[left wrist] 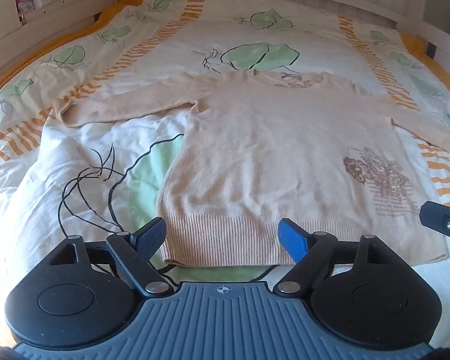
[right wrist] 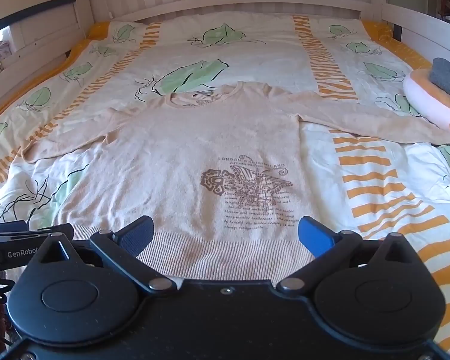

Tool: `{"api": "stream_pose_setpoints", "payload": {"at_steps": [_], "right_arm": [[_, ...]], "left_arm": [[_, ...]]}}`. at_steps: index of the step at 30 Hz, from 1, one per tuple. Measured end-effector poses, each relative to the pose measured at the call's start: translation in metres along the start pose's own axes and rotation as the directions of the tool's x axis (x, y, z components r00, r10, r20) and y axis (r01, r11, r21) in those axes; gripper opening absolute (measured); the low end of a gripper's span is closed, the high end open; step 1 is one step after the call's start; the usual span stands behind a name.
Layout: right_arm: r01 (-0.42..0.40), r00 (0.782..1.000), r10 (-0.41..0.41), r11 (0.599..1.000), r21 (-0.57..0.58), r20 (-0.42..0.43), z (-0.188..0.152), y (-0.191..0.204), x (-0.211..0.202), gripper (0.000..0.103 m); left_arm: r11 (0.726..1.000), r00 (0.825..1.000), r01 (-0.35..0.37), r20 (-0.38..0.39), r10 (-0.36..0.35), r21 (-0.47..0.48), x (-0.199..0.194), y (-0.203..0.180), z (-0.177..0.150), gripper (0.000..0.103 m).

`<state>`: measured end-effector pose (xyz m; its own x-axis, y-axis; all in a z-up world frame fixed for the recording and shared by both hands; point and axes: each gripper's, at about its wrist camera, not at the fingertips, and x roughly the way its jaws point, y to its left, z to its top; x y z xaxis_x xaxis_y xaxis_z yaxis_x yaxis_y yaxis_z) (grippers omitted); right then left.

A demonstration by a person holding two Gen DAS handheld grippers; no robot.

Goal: Fold small clothes

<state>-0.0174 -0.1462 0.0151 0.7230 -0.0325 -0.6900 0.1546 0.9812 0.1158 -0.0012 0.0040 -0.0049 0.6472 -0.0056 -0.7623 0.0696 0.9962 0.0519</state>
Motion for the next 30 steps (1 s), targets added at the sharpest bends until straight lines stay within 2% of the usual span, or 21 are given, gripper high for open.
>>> {"api": "stream_pose_setpoints", "payload": {"at_steps": [30], "right_arm": [[0.018, 0.999, -0.018, 1.0, -0.009, -0.046, -0.0003, 0.0041, 0.0099, 0.102]], "left_arm": [[1.0, 1.0, 0.004, -0.017, -0.004, -0.01, 0.0052, 0.0025, -0.0021, 0.082]]}}
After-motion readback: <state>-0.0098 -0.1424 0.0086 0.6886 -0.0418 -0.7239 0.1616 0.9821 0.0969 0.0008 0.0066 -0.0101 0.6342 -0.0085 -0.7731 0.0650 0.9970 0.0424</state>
